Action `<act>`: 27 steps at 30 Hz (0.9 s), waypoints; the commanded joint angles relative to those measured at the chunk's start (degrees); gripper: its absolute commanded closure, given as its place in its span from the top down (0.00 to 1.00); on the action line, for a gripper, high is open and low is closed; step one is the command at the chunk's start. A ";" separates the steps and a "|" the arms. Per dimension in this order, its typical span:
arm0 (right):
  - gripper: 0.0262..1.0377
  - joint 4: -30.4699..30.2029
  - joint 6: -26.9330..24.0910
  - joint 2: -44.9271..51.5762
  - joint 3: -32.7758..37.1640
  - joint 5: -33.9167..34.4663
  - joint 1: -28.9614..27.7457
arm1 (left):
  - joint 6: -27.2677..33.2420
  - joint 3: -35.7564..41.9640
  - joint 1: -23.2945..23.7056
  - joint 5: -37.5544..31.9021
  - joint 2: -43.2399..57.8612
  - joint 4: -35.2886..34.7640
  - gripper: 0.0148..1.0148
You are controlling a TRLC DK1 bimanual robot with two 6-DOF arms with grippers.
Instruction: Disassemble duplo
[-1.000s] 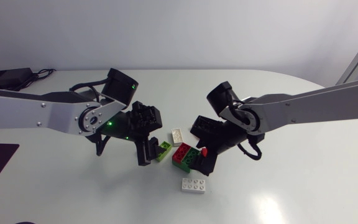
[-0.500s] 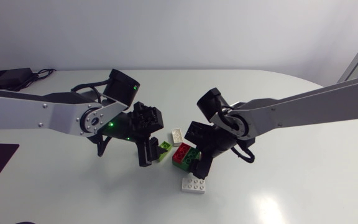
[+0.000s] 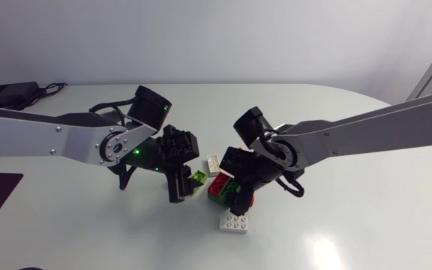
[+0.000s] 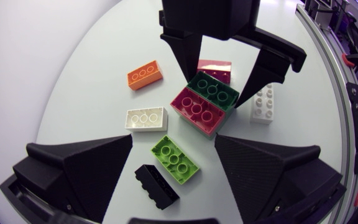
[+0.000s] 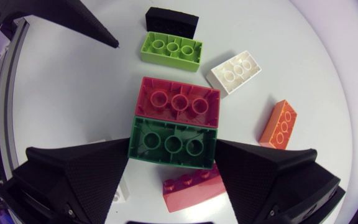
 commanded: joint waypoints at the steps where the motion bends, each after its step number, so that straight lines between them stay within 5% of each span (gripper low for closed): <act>1: 0.53 -0.30 1.10 1.30 0.60 0.33 0.57 | 1.26 1.40 -0.48 0.14 1.46 0.59 0.91; 3: 0.26 -0.30 1.37 1.03 0.87 0.24 0.57 | 1.17 1.48 -0.48 -0.04 1.46 0.68 0.91; 27: 0.23 0.14 0.31 -10.74 -3.18 -0.02 3.64 | 0.20 1.13 -5.76 -0.83 1.63 -0.55 0.91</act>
